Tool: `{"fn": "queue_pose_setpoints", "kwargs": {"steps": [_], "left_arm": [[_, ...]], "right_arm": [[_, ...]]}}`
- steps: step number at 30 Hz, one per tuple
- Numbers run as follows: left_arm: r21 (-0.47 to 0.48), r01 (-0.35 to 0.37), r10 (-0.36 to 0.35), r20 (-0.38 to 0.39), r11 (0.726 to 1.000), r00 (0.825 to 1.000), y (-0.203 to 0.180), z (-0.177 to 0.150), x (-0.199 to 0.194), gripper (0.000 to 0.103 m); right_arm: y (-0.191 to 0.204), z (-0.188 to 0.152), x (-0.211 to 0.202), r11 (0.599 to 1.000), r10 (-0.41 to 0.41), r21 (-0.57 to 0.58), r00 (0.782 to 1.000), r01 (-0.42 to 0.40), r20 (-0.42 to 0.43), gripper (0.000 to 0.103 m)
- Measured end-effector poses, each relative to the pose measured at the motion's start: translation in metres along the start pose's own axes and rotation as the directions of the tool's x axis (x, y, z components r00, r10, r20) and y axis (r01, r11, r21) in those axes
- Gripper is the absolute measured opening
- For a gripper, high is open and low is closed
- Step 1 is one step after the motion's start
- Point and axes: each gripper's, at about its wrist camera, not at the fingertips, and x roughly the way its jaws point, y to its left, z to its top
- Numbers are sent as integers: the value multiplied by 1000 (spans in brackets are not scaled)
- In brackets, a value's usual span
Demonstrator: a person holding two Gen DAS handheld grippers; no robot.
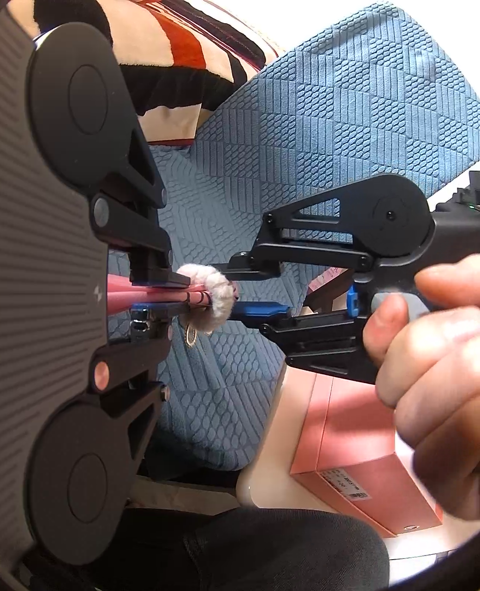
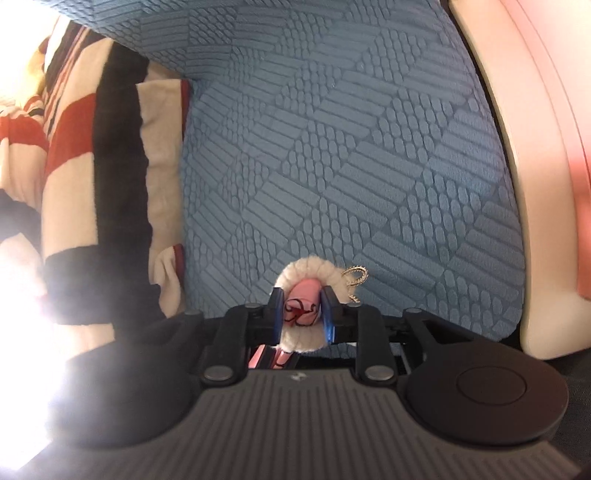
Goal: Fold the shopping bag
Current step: 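Slide the hair tie over the pink strip with the right tool while the left tool holds it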
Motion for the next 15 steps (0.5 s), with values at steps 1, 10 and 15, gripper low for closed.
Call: {"fn": "queue_pose_setpoints", "kwargs": {"steps": [1, 10, 15], "left_arm": [[-11, -2, 2, 3, 1000, 1000, 2, 1, 0, 10], [-180, -45, 41, -25, 983, 999, 29, 1, 5, 47], [-189, -70, 65, -30, 980, 997, 28, 0, 4, 32]], "right_arm": [[1, -2, -2, 1000, 2, -9, 1000, -1, 18, 22], [14, -14, -26, 999, 43, -34, 992, -40, 117, 20], [20, -24, -35, 997, 67, -48, 989, -61, 129, 20]]}}
